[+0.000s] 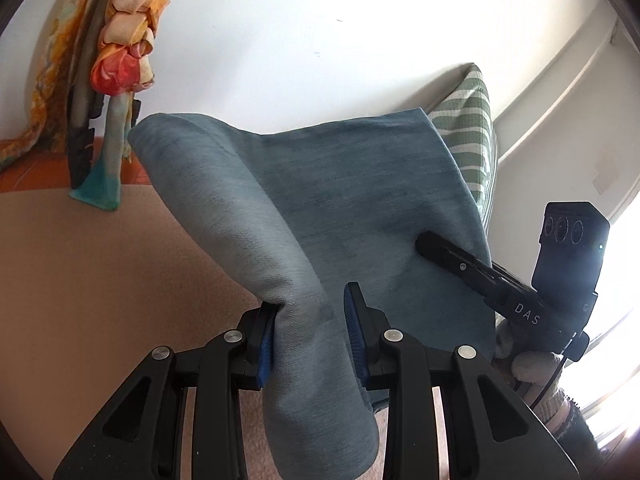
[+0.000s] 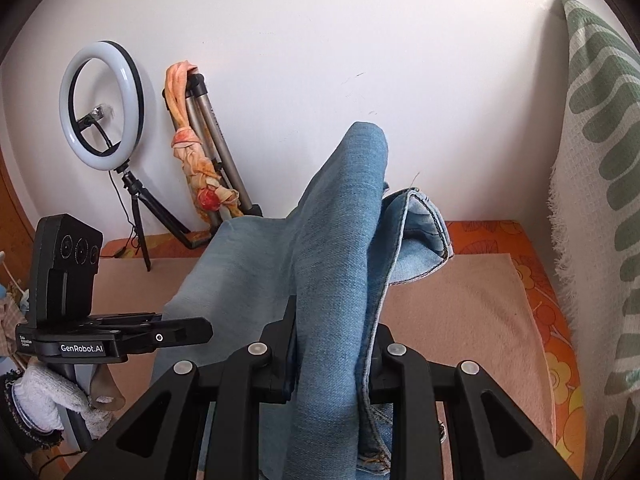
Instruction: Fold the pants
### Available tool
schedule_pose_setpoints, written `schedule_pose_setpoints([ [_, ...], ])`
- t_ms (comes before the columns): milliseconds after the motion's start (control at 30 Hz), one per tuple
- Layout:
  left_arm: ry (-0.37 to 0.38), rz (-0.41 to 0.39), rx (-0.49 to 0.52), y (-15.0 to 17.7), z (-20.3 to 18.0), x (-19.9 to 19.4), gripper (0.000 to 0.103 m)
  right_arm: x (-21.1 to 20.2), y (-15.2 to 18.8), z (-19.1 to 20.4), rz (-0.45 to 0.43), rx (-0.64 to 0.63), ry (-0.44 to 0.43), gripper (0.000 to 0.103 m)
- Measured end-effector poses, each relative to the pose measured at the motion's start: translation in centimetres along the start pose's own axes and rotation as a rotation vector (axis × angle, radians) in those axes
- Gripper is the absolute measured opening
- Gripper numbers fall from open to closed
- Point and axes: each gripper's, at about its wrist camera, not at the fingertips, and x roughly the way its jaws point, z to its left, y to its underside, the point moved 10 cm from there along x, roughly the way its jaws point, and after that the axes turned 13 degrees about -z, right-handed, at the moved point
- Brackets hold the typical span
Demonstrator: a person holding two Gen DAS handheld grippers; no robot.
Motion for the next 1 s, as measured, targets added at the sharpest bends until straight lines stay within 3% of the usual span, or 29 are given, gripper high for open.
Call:
schedule_pose_setpoints([
  [267, -0.038, 0.018, 0.010, -1.5, 2.0, 4.0, 0.028, 4.4, 0.2, -1.9, 0.015, 0.002, 0.019, 0.023],
  [467, -0.143, 0.054, 0.048, -0.4, 4.9, 5.4, 0.028, 7.3, 1.7, -4.4, 0.088, -0.034, 0.084, 0.025],
  [667, -0.223, 0.077, 0.113, 0.0, 5.6, 4.6, 0.031, 7.5, 2.8, -8.5, 0.148, -0.015, 0.276, 0.047],
  [833, -0.238, 0.076, 0.131, 0.1, 5.3, 3.0, 0.031, 5.7, 3.1, -8.9, 0.123, 0.031, 0.305, 0.060],
  [1000, -0.230, 0.054, 0.149, 0.3, 4.5, 0.3, 0.032, 3.6, 2.5, -6.9, 0.103, 0.017, 0.302, 0.071],
])
